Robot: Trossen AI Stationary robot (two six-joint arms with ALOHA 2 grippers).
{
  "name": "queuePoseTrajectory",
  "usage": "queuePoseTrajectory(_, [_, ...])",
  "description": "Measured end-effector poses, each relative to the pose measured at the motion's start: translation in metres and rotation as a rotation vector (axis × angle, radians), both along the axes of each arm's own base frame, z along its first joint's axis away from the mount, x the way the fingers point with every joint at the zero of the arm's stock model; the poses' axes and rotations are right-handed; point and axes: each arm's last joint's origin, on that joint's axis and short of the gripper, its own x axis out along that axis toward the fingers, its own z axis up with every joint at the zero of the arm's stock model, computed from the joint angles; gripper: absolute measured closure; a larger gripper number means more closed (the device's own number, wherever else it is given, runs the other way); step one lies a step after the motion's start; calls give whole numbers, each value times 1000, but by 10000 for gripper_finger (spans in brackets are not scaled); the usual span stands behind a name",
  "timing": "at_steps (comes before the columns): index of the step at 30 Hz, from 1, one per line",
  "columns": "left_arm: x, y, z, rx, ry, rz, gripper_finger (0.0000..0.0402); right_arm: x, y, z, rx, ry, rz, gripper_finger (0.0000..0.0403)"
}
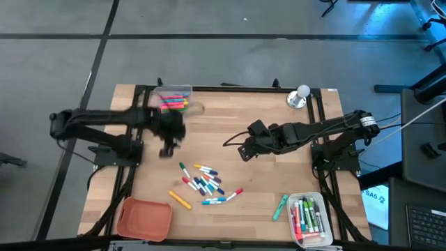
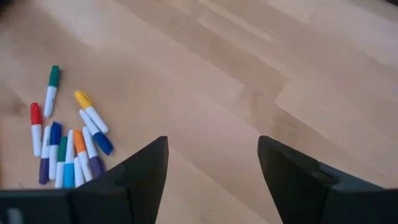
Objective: Pick & Place Markers
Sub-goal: Put the bottom left yellow pen into the transparent bin
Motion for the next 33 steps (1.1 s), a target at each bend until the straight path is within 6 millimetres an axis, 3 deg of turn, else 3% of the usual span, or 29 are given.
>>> queuePoseTrajectory(6, [3,-80,-9,-84,-89,-210,278,0,0,0,-9,0,0,156])
queuePoseTrajectory(12, [1,-126,-20,-50,-252,-208,278,0,-1,0,-37,5,16,156])
queuePoseTrajectory(24, [16,-158,-65,-55,-172,-171,276,1,0,1,-33,-1,18,156])
queuePoseTrajectory(33, [26,-170,-87,-145,-109,-197,213,1,3,0,-17,3,39,156])
